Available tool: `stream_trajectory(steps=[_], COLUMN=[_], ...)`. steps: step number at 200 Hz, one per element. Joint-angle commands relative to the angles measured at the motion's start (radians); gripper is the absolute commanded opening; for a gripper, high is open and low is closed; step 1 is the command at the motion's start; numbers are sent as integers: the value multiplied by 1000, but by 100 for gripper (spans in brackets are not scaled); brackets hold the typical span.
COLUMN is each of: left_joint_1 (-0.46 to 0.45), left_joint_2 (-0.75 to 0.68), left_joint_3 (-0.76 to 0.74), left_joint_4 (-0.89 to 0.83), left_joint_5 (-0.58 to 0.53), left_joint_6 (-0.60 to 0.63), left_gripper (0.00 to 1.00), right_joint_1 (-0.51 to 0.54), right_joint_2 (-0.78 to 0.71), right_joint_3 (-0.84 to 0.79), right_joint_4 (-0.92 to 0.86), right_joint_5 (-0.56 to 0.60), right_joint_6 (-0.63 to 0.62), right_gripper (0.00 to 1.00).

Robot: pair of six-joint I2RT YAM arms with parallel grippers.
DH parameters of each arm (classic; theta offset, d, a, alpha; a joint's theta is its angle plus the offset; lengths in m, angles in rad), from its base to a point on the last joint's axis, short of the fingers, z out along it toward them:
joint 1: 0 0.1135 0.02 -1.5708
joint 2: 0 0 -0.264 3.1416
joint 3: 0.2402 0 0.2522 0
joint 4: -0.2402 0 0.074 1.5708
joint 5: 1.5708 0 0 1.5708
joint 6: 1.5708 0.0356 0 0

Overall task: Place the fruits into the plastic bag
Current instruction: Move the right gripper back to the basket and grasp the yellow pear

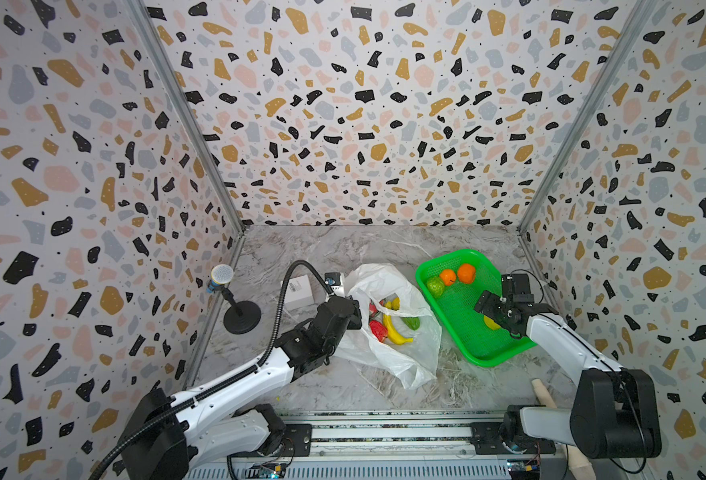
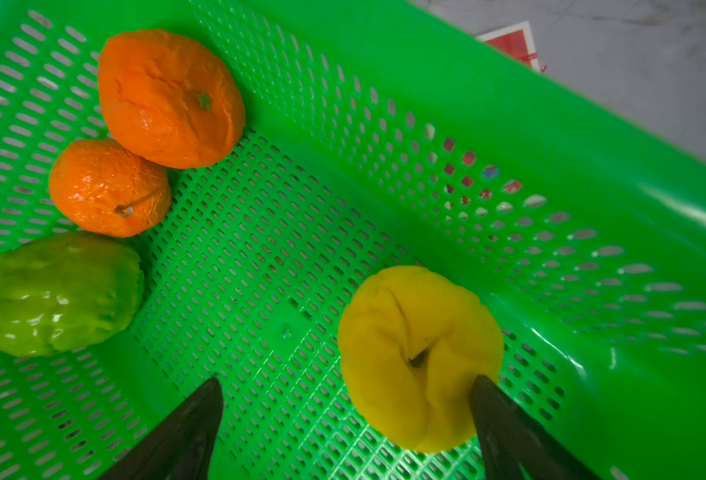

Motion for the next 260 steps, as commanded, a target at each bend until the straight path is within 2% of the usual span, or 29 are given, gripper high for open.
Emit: stream_trajectory(steps=[1,56,107,140,195,240,260], left_joint_1=[-3,-2,-3,-3,-3,-3,-4], left_joint_2=[4,13,11,5,6,20,22], left_joint_3=[13,19,15,14,14,25,27], left_joint_4=[29,29,31,32,31,25,23], left_joint_5=[-7,-1,-1,-5,-3,3,0], left_joint_6=[12,16,17,19,21,25,25], left_gripper=[0,0,0,0,0,0,0], right_joint_1=[4,-25,-55,-56,-57,-57,-57], right_joint_2=[-61,-42,91,134,125,167,168], right_joint_3=[3,6,45,43,29,26,24], right_joint_4=[-89,-85,-49,-43,-6,16,29], right_joint_5=[87,73,-53,-25,43,48,50], right_joint_6=[24,16,12,23,38,55,56], right_gripper=[93,93,93,93,88,87,84])
